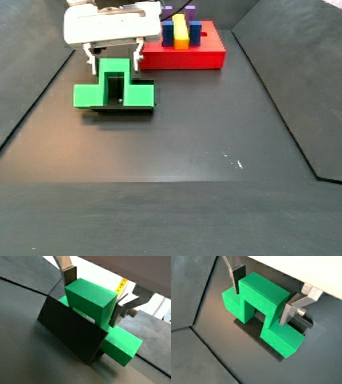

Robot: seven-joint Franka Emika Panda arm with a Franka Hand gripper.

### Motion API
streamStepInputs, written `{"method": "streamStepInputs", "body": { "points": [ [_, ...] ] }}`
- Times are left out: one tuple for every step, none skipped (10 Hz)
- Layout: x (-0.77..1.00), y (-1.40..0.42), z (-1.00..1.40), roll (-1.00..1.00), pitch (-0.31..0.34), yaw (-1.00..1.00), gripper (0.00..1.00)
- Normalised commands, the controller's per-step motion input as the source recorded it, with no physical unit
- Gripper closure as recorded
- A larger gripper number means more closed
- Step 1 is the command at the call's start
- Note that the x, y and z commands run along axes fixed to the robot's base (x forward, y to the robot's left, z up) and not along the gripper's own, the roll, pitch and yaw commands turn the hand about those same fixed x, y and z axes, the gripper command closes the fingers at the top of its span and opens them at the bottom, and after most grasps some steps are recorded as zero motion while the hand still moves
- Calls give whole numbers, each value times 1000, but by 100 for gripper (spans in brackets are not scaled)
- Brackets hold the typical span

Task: Pick up the green object. Move up. Place the green object on the fixture. Regrasp the green object. Move to above the board. Insert the green object.
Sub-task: Regrasp the green object.

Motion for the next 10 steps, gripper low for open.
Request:
{"method": "streamStepInputs", "body": {
  "points": [
    [0,0,0,0,0,0,100],
    [0,0,0,0,0,0,100],
    [0,0,0,0,0,0,100],
    [0,0,0,0,0,0,100],
    [0,0,0,0,0,0,100],
    [0,0,0,0,0,0,100],
    [0,0,0,0,0,0,100],
    [0,0,0,0,0,0,100],
    [0,0,0,0,0,0,100],
    [0,0,0,0,0,0,100]
  ]
}}
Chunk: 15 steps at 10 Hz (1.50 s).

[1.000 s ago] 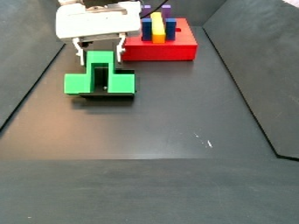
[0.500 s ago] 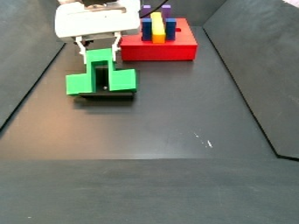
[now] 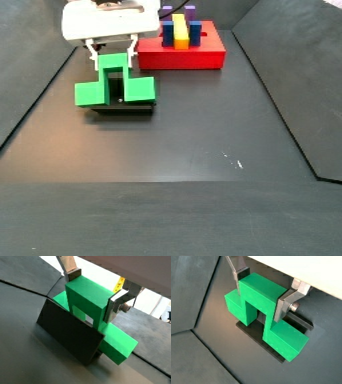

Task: Pick up the green object. Move up. Place the green object on the fixture. Regrasp the green object. Move to above the board. Insert the green object.
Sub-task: Regrasp the green object, then move to above the board.

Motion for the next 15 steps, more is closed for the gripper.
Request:
{"method": "streamStepInputs", "body": {
  "points": [
    [0,0,0,0,0,0,100],
    [0,0,0,0,0,0,100],
    [0,0,0,0,0,0,100],
    [0,0,0,0,0,0,100],
    [0,0,0,0,0,0,100],
    [0,0,0,0,0,0,100],
    [0,0,1400,0,0,0,100],
    [-18,11,1400,-9,42,0,100],
    [-50,27,1400,-81,34,3,100],
    [-52,29,1400,-52,28,11,100],
    [-42,14,1400,-19,45,10,100],
    [-38,9,1400,-10,46,15,100],
    [-17,16,1400,-12,40,17,100],
    [5,-10,671,-11,52,17,100],
    [36,-2,205,15,68,21,100]
  ]
}}
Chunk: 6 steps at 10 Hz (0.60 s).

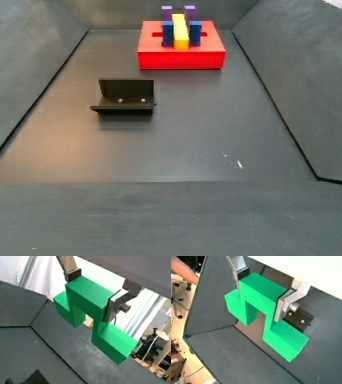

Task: Pick up the green object. Move up. Place the green object on the fixture. Regrasp the green object. Move to above the board. Insert the green object.
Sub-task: Move to above the board.

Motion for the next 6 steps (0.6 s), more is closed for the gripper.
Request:
{"method": "streamStepInputs", "body": {
  "points": [
    [-1180,-1400,280,-1000,40,36,100],
    [-1184,-1400,276,-1000,37,38,100],
    [-1298,-1400,296,-1000,-11,50,100],
    [-1344,-1400,277,-1000,-24,56,100],
    [-1356,-1400,291,-1000,-41,59,100],
    [-1396,-1400,282,-1000,-53,60,100]
  ]
}}
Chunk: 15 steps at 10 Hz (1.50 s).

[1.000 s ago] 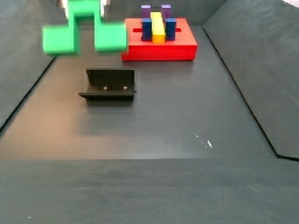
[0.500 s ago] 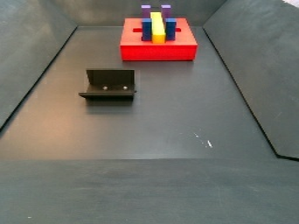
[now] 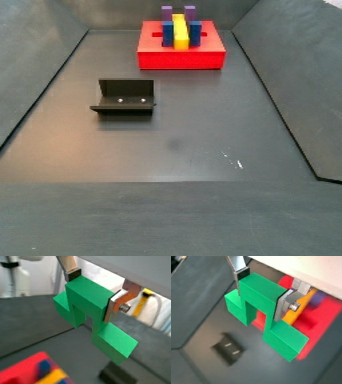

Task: Pick up the green object. Move up. Place the green object on the fixture. Regrasp the green object. Move to above the board. Insert the green object.
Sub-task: Move to above the board, then insert the green object.

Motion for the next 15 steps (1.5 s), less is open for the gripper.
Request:
{"method": "streamStepInputs", "body": {
  "points": [
    [-500,-456,85,-1000,-68,56,100],
    [-187,-125,13,-1000,-69,55,100],
    [-59,-27,9,-1000,-47,33,100],
    [-78,-37,22,-1000,-77,28,100],
    [-82,14,-4,-723,-94,20,100],
    [-78,28,4,-585,-95,9,100],
    [-64,21,2,-351,-78,-1,100],
    [-43,15,-4,-220,-60,-3,100],
    [111,-51,-257,-100,0,-6,100],
    [449,-180,-417,-154,-34,-43,100],
    [566,-209,-480,-189,-67,-66,100],
    [546,-180,-557,-204,-89,-49,100],
    [443,-106,-591,-163,-79,-3,100],
    [231,0,-551,-56,-26,0,100],
    [0,0,-623,-9,-31,0,100]
  ]
}}
